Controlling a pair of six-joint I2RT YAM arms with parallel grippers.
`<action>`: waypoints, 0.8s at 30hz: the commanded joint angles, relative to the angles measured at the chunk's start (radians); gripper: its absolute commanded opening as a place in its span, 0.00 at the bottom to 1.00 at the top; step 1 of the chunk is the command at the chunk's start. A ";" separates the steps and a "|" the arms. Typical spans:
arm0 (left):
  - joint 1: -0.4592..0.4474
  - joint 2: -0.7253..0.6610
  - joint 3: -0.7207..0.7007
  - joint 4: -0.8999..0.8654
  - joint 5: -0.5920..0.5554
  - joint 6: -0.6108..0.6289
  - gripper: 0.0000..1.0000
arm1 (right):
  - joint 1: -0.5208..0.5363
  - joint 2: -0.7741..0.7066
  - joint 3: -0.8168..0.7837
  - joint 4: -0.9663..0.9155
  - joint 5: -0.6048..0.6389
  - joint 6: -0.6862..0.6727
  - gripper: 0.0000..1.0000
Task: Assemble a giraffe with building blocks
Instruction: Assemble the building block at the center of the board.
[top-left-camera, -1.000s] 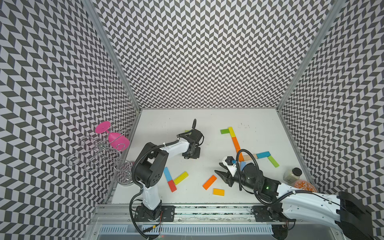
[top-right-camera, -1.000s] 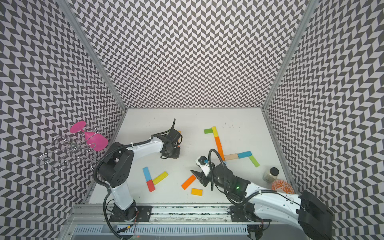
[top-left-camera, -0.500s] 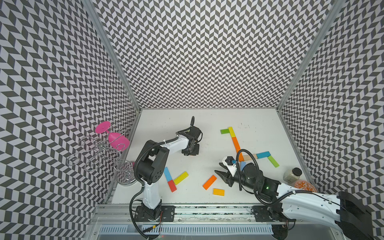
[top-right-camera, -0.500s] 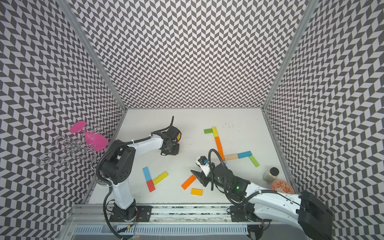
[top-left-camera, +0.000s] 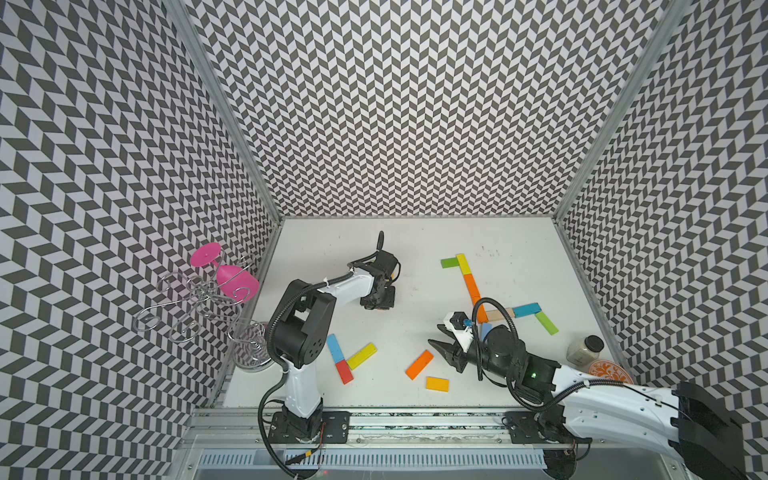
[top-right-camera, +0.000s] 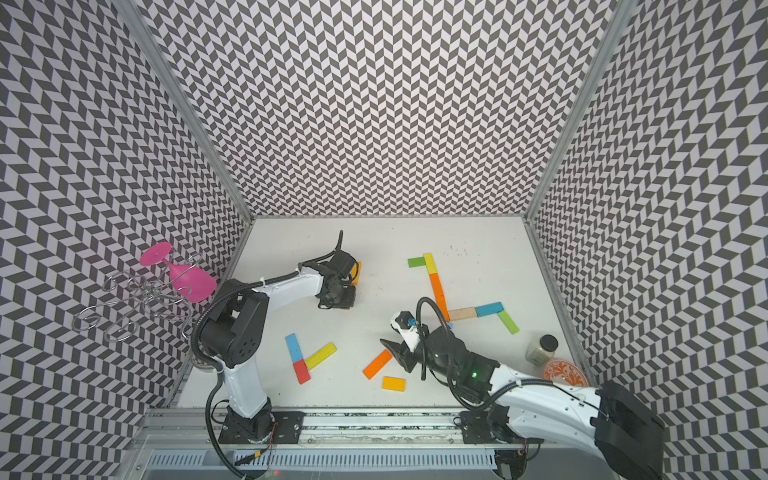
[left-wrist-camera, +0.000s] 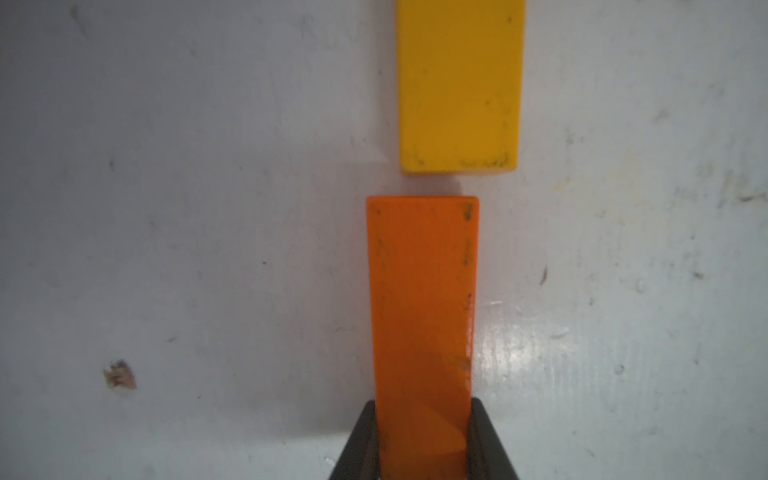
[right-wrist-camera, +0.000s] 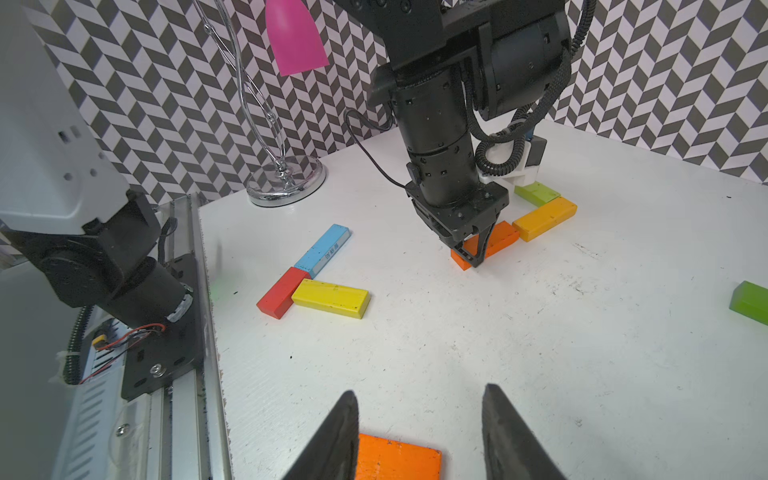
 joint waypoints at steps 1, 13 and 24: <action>0.004 -0.002 0.013 -0.007 0.029 0.007 0.21 | 0.005 -0.009 -0.001 0.064 -0.002 -0.014 0.47; 0.004 0.008 0.039 -0.026 0.034 0.008 0.46 | 0.005 -0.036 -0.035 0.084 0.026 -0.002 0.47; 0.004 0.028 0.061 -0.031 0.032 0.013 0.31 | 0.005 -0.047 -0.046 0.089 0.033 0.002 0.47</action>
